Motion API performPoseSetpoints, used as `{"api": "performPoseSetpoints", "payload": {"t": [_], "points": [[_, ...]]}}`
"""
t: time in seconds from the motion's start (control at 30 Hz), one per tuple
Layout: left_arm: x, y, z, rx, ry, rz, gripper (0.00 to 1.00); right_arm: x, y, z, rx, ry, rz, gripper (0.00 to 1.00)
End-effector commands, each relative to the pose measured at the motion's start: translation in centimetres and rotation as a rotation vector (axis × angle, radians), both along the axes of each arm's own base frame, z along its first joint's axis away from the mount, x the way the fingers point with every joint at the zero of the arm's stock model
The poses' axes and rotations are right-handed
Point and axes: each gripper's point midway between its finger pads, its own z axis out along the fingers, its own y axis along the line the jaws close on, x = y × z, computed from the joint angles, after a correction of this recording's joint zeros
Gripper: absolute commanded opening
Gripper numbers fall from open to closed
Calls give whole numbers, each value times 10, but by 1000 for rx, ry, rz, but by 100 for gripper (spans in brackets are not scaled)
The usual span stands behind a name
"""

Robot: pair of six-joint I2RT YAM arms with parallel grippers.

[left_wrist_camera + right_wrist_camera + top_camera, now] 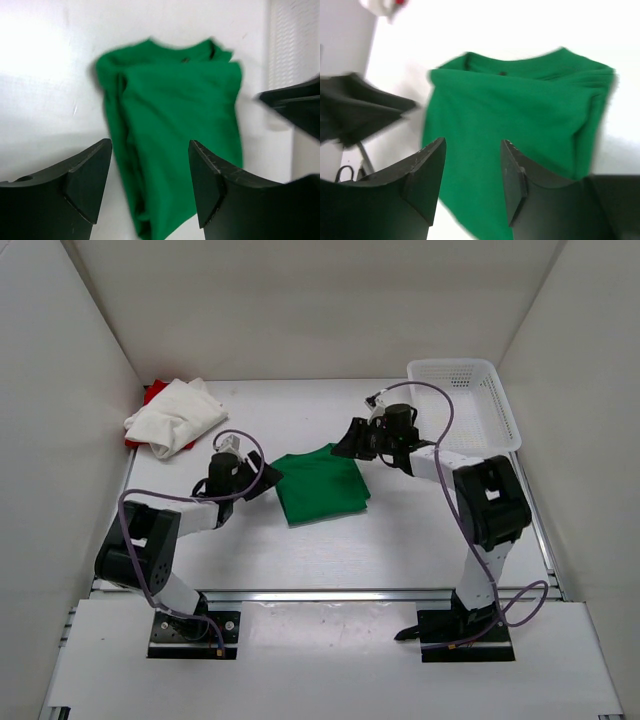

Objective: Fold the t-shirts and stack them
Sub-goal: Put the neatly folded tshirt into the corner of the board with the left arm

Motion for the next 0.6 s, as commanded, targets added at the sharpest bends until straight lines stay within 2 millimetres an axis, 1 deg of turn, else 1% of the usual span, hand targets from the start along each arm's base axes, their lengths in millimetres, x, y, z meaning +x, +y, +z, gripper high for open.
{"api": "performPoseSetpoints", "payload": {"t": [0.0,0.03,0.1,0.13,0.17,0.2,0.23,0.27,0.3,0.33,0.37,0.4,0.43,0.47,0.5,0.53,0.57], "points": [[-29,0,-40,105,106,-39,73,-9,0,53,45,-145,-18,46],[-32,0,-47,126,121,-49,74,-17,-1,58,58,-156,-20,46],[-37,-10,-58,121,152,-84,76,-26,-5,66,76,-171,-25,46],[-39,-12,-66,113,179,-94,76,-32,-8,69,85,-167,-34,47],[-35,-15,-63,101,163,-103,76,-39,-8,71,83,-179,-30,47],[-38,-19,-74,88,197,-114,73,-41,-9,73,83,-185,-31,47],[-38,-24,-80,84,212,-128,70,-47,-11,72,85,-181,-31,47],[-34,-31,-79,70,205,-137,62,-51,-14,74,80,-191,-39,47],[-32,-42,-79,47,202,-155,53,-55,-15,72,80,-188,-36,47],[-36,-50,-85,27,222,-187,47,-58,-17,78,85,-204,-40,47],[-30,-62,-82,0,208,-200,37,-63,-20,78,88,-201,-47,47],[-30,-68,-83,-12,212,-210,26,-64,-23,78,82,-210,-45,47],[-21,-80,-75,-19,194,-227,18,-67,-27,75,81,-197,-56,47],[-12,-90,-67,-9,164,-248,13,-73,-31,73,78,-195,-53,47],[-5,-95,-62,2,148,-256,6,-74,-33,73,77,-194,-56,47],[8,-104,-46,18,122,-256,0,-79,-39,72,75,-195,-66,47],[18,-110,-36,25,110,-271,0,-89,-43,71,86,-180,-51,47]]}}
